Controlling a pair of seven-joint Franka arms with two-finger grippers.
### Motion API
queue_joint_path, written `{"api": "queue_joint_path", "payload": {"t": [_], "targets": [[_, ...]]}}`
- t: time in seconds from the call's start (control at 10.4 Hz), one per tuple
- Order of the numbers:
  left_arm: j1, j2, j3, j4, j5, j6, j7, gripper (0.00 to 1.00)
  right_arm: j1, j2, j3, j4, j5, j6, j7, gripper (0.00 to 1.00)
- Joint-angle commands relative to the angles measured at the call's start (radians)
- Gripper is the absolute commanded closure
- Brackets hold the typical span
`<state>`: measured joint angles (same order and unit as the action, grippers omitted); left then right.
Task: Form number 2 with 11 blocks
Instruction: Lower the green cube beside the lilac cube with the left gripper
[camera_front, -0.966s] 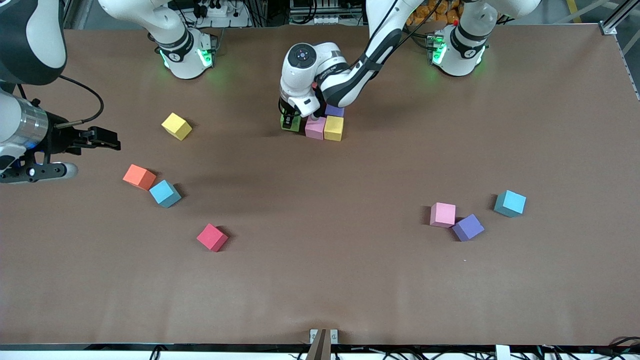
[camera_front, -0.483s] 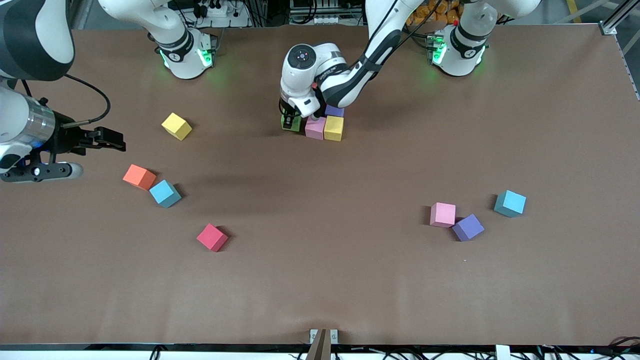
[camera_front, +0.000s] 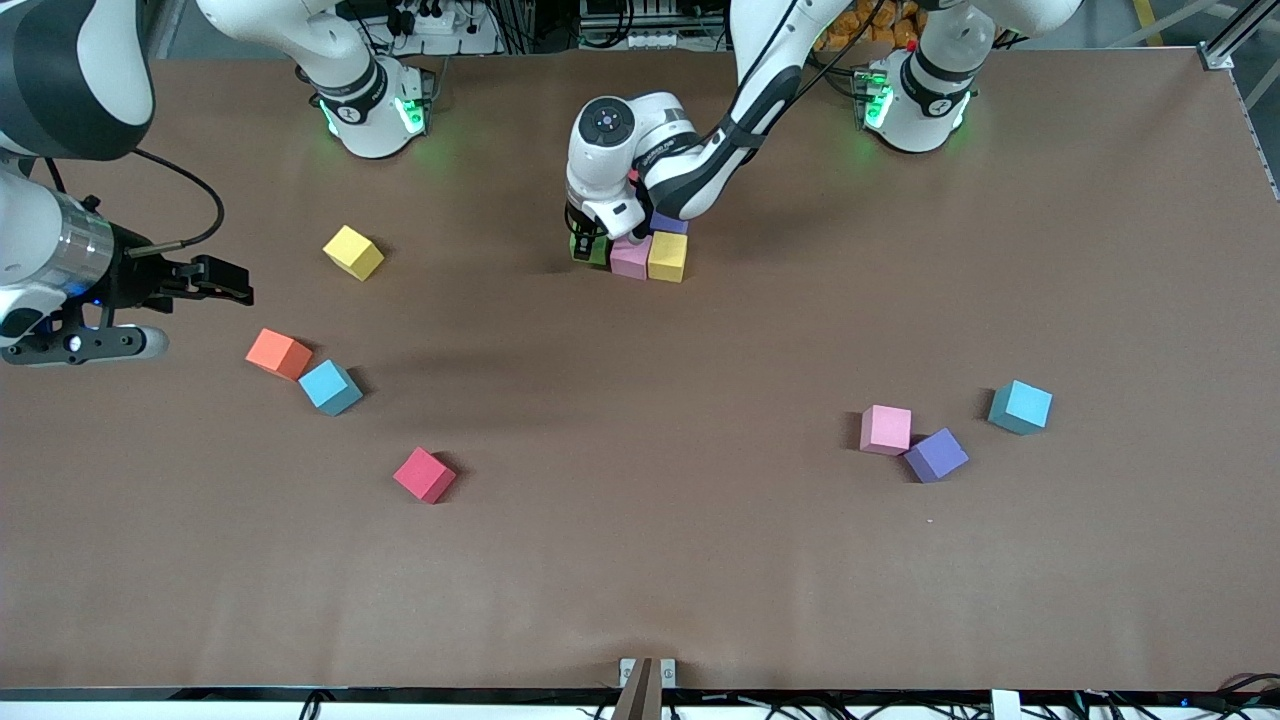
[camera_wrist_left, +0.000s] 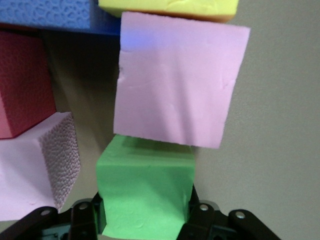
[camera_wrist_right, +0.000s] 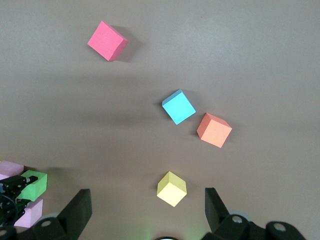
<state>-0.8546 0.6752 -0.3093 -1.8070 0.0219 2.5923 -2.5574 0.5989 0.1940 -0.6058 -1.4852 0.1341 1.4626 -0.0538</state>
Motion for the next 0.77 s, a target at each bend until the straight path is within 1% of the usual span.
{"api": "queue_joint_path", "payload": {"t": [0.0,0.19,0.68], "targets": [[0.002,-0.011,0.013,-0.012,0.084,-0.017,-0.033,1.0,-0.005,0.002,0.003,0.017,-0.018,-0.005,0.04,0.0],[0.006,-0.009,0.013,-0.012,0.09,-0.017,-0.035,1.0,-0.007,0.001,0.017,0.017,-0.022,-0.004,0.04,0.0],[0.008,-0.011,0.013,-0.02,0.09,-0.017,-0.035,1.0,-0.025,0.002,0.018,0.017,-0.011,-0.005,0.032,0.0]]}}
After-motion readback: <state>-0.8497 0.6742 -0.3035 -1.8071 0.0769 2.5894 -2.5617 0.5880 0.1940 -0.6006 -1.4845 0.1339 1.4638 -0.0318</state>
